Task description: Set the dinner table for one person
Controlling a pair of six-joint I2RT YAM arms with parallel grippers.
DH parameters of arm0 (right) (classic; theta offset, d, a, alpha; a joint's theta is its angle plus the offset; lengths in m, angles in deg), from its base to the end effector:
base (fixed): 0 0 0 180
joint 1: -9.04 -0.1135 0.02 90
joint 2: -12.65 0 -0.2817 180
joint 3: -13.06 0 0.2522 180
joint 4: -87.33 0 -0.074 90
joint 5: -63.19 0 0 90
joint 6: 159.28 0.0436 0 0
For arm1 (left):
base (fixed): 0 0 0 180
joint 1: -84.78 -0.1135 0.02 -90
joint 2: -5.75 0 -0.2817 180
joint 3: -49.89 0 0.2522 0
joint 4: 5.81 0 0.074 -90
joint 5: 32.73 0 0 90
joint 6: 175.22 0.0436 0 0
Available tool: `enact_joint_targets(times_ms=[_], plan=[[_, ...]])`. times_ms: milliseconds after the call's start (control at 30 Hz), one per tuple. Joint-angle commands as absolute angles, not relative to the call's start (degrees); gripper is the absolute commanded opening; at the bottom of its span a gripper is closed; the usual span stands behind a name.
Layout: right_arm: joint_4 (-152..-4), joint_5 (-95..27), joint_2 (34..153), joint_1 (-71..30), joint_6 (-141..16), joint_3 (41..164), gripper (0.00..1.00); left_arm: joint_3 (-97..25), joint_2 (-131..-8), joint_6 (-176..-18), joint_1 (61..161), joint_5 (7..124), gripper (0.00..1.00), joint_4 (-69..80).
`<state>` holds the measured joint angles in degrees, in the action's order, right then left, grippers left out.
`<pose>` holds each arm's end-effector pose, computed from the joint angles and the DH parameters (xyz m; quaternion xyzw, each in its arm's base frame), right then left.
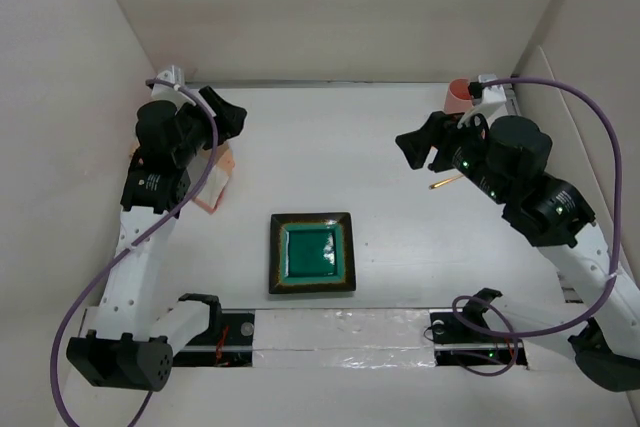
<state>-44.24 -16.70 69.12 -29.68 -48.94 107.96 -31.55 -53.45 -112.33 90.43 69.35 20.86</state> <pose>0.1430 0.1048 0.4848 -0.0660 0.7623 0.2569 0.5904 0.2235 -0.0313 0.4419 -0.0657 0.7304 -0.2646 0.6263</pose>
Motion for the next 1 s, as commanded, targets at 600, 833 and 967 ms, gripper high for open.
enact_joint_targets(times_ms=[600,833,967], plan=[[-51.8,-31.6,67.1,-26.2,-49.3,99.9,0.0,-41.2,-57.9,-112.2,87.2,39.5,0.02,34.0],[-51.3,-32.3,66.5,-25.7,-49.4,98.3,0.0,-42.2,-70.3,-114.1,86.5,30.4,0.51,37.2],[-50.8,-31.8,66.4,-25.7,-49.3,97.2,0.16,-41.8,-77.0,-117.2,86.5,33.9,0.58,38.5]])
